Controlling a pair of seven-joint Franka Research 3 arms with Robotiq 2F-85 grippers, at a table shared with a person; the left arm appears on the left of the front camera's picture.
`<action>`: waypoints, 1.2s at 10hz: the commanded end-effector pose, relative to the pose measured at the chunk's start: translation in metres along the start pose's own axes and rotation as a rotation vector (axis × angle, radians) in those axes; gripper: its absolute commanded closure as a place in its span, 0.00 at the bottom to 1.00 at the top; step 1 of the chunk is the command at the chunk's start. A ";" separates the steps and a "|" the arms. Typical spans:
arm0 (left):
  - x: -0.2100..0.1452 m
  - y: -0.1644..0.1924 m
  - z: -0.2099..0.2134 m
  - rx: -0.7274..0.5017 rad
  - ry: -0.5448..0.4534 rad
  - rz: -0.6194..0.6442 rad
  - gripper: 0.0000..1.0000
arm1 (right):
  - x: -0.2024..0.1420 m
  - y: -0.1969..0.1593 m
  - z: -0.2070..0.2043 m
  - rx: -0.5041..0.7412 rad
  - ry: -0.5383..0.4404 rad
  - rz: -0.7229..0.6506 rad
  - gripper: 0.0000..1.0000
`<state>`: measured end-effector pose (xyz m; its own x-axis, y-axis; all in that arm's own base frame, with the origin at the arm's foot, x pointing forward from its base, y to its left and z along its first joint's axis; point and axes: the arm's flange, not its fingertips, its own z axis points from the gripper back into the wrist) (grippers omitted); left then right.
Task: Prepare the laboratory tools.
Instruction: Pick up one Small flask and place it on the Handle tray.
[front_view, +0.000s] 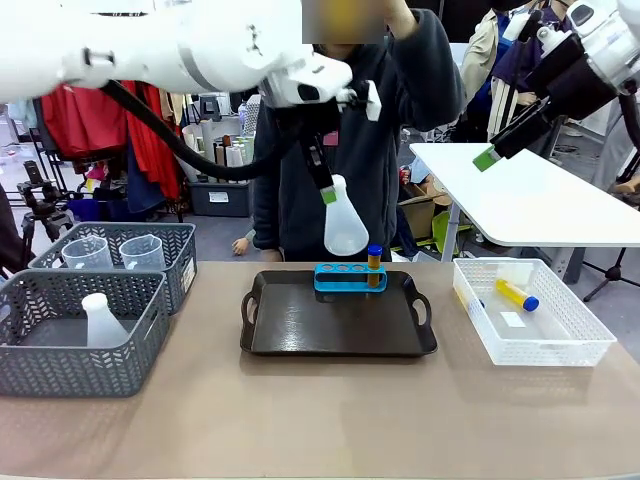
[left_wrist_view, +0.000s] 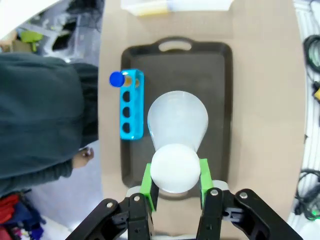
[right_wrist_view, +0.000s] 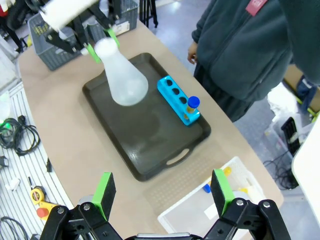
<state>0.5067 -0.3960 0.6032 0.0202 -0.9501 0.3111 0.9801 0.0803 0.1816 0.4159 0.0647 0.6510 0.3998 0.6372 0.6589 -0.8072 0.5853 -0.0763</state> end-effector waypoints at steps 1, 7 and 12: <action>0.015 0.008 -0.023 -0.033 0.002 -0.061 1.00 | 0.000 0.000 0.001 0.012 -0.010 0.000 0.00; 0.038 -0.006 -0.111 -0.063 0.061 -0.179 1.00 | 0.000 0.000 0.001 0.012 -0.010 0.000 0.00; 0.034 -0.004 -0.160 -0.085 0.106 -0.194 1.00 | 0.000 0.000 0.001 0.012 -0.010 0.000 0.00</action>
<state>0.5326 -0.4765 0.4638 -0.1442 -0.9730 0.1802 0.9823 -0.1189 0.1446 0.4159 0.0646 0.6510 0.4000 0.6372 0.6587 -0.8071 0.5855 -0.0763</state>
